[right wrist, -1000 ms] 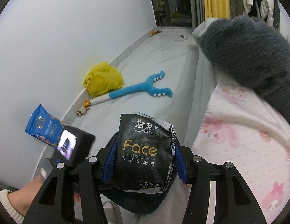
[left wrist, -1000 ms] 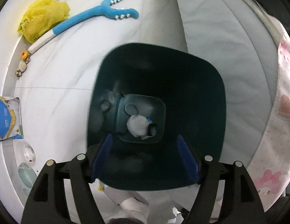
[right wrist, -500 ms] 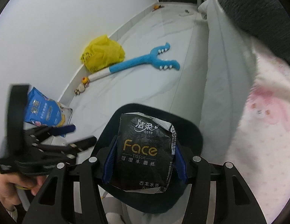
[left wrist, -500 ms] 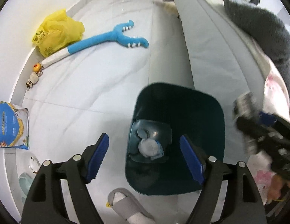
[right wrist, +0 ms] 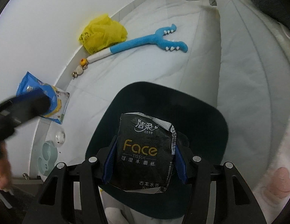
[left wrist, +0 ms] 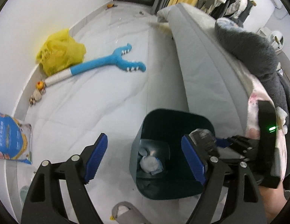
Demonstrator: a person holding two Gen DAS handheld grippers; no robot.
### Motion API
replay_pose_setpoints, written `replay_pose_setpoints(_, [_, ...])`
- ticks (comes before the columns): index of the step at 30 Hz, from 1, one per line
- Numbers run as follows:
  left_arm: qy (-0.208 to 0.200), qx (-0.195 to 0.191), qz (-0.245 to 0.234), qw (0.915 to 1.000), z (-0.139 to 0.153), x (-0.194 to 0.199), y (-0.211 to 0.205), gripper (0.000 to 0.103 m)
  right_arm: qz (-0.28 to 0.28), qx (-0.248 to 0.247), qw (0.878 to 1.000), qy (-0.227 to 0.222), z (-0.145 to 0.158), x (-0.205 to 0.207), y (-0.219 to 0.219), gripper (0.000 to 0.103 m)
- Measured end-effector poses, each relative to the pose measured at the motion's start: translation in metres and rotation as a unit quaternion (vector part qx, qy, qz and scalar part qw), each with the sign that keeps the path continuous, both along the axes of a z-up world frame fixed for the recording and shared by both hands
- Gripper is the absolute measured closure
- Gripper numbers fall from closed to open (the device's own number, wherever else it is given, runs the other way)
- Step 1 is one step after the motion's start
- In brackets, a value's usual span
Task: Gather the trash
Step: 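Open the left gripper to drop the tape roll while the right gripper drops the tissue pack, then move the right gripper back to the bed toward the white sock and bubble wrap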
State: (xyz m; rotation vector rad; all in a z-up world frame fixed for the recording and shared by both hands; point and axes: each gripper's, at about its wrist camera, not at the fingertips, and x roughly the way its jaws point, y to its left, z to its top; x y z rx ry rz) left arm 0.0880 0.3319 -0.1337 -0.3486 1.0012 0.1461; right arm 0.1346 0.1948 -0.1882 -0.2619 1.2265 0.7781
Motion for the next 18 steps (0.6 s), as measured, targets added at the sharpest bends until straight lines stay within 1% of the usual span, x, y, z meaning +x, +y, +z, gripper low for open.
replay_pose_setpoints(4, [-0.032,0.008,-0.002,0.9995,0.018,-0.003,-0.001,0.02,0.003,-0.018,1.0,0.007,-0.012,-0.002,0.006,0.048])
replay_pose_setpoints(7, [-0.051,0.001,-0.005,0.9987,0.027,-0.004,-0.001,0.02,0.005,-0.032,0.999,0.008,-0.02,-0.003,0.008,0.048])
replay_pose_setpoints(8, [-0.056,0.0,-0.005,0.9984,0.029,-0.004,-0.001,0.02,0.005,-0.038,0.999,0.007,-0.021,-0.002,0.008,0.046])
replay_pose_setpoints(11, [-0.077,0.005,-0.002,0.9971,0.04,-0.004,-0.003,0.02,-0.001,-0.058,0.998,-0.011,-0.023,-0.003,0.008,0.027])
replay_pose_setpoints(15, [-0.103,0.021,0.004,0.9944,0.056,-0.006,-0.006,0.018,-0.007,-0.064,0.998,-0.018,-0.023,0.001,0.003,0.027])
replay_pose_setpoints(18, [-0.137,0.044,0.004,0.9896,0.072,-0.009,-0.013,0.017,-0.01,-0.055,0.998,-0.012,-0.02,0.0,0.0,0.027])
